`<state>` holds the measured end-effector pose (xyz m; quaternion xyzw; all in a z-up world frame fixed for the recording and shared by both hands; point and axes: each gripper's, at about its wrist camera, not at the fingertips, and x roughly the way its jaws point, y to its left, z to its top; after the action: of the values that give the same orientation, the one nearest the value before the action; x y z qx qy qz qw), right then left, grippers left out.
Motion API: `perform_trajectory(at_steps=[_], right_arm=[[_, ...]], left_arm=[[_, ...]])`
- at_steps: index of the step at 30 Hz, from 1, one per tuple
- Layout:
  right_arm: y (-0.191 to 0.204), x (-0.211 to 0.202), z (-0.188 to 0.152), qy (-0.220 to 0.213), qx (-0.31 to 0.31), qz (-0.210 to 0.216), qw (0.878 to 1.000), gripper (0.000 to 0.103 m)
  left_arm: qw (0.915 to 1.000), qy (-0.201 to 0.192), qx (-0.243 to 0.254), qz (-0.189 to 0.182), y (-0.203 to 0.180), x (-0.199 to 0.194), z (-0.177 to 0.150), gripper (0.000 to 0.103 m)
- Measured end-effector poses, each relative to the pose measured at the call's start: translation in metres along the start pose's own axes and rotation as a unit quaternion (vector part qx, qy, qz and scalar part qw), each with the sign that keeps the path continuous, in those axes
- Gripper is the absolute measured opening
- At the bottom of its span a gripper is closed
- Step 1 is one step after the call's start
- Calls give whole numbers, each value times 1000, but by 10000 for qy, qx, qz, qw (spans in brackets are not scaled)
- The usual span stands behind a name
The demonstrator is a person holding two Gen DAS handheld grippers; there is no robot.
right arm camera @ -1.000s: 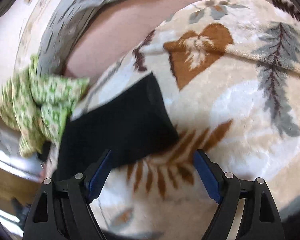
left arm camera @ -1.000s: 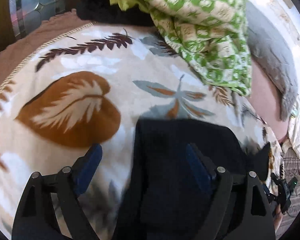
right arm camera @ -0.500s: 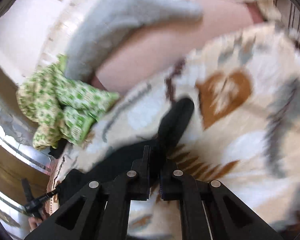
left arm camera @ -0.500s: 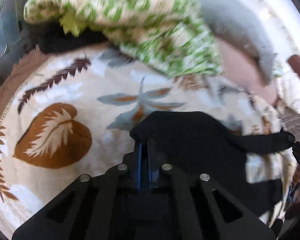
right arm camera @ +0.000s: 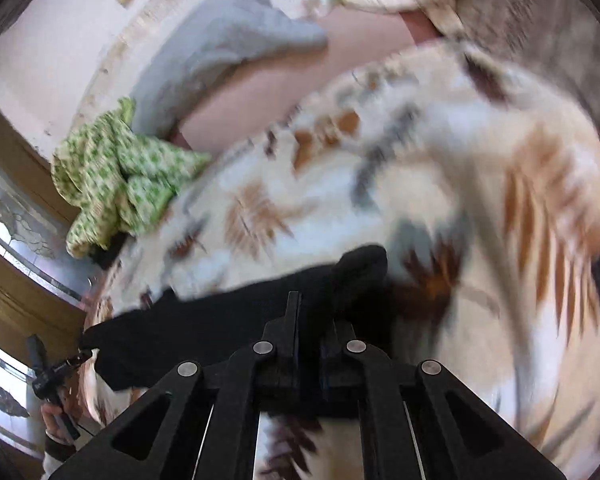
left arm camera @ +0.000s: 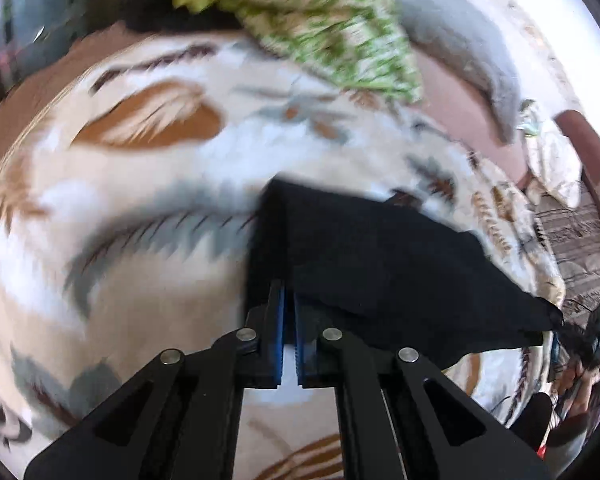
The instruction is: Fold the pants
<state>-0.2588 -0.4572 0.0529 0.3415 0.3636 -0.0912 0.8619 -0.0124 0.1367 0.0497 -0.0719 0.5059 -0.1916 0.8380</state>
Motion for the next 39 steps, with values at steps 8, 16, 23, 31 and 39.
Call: perform_trajectory(at_steps=[8, 16, 23, 31, 39], right_arm=[[-11, 11, -32, 423, -102, -317, 9986, 16], [49, -16, -36, -82, -1082, -515, 9928, 65], [198, 56, -100, 482, -3075, 1036, 9447, 65], [315, 137, -165, 603, -4586, 1278, 8773, 63], [325, 163, -155, 612, -4396, 939, 8912, 4]], left_arm=[[9989, -154, -435, 74, 23, -18, -8, 13], [9975, -428, -561, -68, 3, -21, 4, 79], [9975, 25, -627, 335, -13, 21, 13, 79], [9972, 162, -720, 129, -15, 37, 18, 79], [9985, 177, -512, 117, -21, 37, 21, 36]])
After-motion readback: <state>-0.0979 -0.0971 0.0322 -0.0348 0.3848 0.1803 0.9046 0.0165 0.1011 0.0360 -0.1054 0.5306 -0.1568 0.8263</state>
